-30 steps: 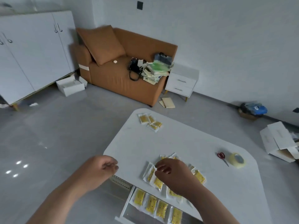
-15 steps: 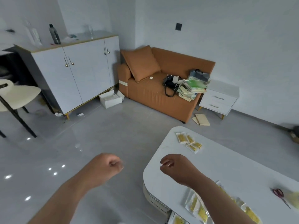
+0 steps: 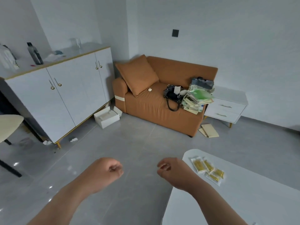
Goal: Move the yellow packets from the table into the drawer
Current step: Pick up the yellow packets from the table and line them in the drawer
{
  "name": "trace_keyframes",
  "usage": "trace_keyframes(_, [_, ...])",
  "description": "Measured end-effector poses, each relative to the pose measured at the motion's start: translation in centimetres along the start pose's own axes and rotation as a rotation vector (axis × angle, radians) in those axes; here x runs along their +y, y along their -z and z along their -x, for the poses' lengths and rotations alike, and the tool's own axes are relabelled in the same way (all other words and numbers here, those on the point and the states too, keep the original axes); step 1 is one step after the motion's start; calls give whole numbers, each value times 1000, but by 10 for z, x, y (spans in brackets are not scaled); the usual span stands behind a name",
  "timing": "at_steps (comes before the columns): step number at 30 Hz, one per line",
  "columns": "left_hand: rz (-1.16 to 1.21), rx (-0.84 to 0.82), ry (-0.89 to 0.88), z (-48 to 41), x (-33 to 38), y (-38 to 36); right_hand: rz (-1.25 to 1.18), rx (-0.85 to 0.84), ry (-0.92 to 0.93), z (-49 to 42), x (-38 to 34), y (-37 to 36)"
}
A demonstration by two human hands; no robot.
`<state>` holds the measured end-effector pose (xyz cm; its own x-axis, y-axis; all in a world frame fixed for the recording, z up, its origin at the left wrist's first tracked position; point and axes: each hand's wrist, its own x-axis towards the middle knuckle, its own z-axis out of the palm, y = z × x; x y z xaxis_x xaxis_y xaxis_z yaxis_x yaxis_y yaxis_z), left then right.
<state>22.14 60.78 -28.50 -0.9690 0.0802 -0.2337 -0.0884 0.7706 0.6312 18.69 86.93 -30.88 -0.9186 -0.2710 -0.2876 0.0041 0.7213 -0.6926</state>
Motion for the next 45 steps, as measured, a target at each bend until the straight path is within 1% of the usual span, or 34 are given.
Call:
trace_keyframes(3, [3,-27,-53,-47,7,16,13,58,-41,-25,-7,19])
trace_keyframes(8, [-8,-162,-173,-129,28,28,-19,188,-181,-47,3,50])
trace_keyframes(13, [-33,-294,-349,-227,48,40,-39,353,-326,-78,13,72])
trace_keyframes(18, [-126,-403,-453,-333,58,60,-65,472,-461,-126,7,86])
trace_keyframes(22, [-182,-510,-533,-395,84,55,-93,554,-601,-140,10,93])
trace_keyframes(27, [-226,-669,-627,-439,135,15,-163,664,-772,-132,30,105])
trace_keyframes(31, [-265,-775,-707,-463,186,-36,-244,747,-907,-121,65,117])
trace_keyframes(37, [-385,-918,-782,-492,264,-112,-381,867,-1003,-121,128,143])
trace_keyframes(41, [-450,-980,-834,-505,308,-148,-456,887,-1052,-126,156,160])
trace_keyframes(45, [-492,-1056,-860,-513,333,-186,-532,916,-1116,-124,185,169])
